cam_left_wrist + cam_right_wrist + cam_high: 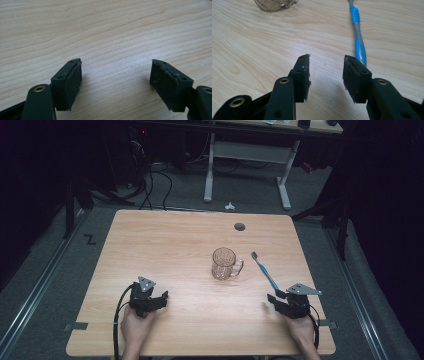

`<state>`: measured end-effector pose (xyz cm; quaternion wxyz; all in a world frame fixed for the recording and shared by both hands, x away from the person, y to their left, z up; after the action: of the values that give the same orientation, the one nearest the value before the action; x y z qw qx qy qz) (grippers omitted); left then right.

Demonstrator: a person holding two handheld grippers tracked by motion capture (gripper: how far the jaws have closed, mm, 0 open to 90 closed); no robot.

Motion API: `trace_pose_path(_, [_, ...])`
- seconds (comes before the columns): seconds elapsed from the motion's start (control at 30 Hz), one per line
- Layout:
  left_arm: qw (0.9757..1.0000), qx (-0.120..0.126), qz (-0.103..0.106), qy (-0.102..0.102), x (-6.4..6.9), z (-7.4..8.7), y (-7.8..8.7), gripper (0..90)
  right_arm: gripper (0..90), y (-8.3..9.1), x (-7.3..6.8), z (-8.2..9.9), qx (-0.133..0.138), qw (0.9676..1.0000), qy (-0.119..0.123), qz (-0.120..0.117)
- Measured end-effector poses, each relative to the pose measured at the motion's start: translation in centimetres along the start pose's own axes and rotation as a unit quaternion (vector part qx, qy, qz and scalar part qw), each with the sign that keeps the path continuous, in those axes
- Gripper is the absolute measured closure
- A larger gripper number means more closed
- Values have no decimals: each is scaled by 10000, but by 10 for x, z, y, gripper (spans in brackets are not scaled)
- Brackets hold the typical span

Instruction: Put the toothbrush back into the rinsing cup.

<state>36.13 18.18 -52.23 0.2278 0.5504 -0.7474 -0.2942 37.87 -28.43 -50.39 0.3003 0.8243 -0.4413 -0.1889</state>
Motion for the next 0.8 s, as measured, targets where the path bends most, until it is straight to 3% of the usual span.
trace_pose_path(0.3, [10000,1,-1,-1,0,0,0,263,573,5,5,-3,21,10000,0,88])
trace_pose_path(0.8, [10000,0,-4,-2,0,0,0,264,581,8,13,-17,34,10000,78,28])
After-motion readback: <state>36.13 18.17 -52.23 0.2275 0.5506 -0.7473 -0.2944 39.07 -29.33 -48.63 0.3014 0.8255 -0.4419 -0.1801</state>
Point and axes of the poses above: each handheld gripper's, and its own axes: y roughly backward along the jaws, z roughly out of its underside, x roughly to its right, the point moved 2 cm from there along -y, roughly forward along the jaws, and after that the axes turned 2 degrees about -x, right-handed, at the moved point
